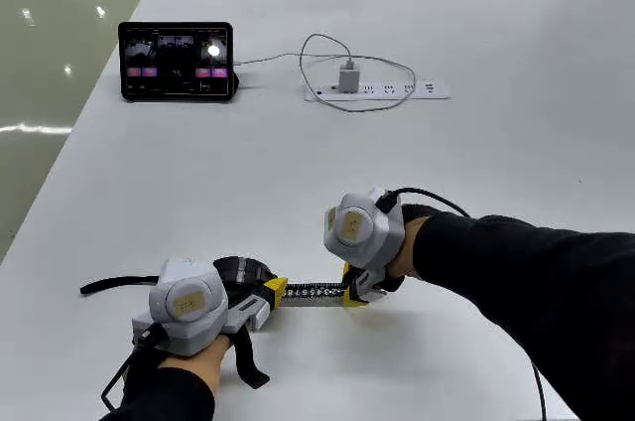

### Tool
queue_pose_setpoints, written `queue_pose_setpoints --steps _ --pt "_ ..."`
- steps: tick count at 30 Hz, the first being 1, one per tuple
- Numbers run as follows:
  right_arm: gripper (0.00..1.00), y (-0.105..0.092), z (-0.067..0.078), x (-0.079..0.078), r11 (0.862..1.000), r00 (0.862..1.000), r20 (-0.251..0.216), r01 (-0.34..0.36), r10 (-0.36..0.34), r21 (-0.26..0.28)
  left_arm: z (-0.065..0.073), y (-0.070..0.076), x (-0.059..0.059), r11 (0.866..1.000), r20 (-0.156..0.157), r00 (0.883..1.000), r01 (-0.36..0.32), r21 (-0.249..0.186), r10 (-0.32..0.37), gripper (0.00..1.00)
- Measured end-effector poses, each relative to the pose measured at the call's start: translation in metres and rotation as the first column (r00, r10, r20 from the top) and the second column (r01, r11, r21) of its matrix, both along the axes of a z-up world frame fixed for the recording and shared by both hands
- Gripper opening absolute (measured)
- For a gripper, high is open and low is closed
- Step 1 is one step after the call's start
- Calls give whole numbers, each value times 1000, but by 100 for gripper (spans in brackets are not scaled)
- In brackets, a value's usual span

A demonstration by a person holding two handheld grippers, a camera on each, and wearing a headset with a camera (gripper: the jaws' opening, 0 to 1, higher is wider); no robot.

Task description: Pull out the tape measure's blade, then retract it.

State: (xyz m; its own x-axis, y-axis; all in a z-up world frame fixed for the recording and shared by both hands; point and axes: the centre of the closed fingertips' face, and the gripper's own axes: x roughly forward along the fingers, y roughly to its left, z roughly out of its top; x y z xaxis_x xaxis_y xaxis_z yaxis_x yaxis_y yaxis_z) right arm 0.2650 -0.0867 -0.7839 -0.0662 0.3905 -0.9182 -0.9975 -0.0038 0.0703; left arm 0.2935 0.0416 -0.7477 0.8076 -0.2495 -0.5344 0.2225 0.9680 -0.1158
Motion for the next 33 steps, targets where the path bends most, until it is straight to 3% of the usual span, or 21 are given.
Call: queue_pose_setpoints --steps 33 --pt "10 18 2 0 998 1000 -15 25 -24 55 0 -1 1 1000 -9 1000 -1 -21 1 61"
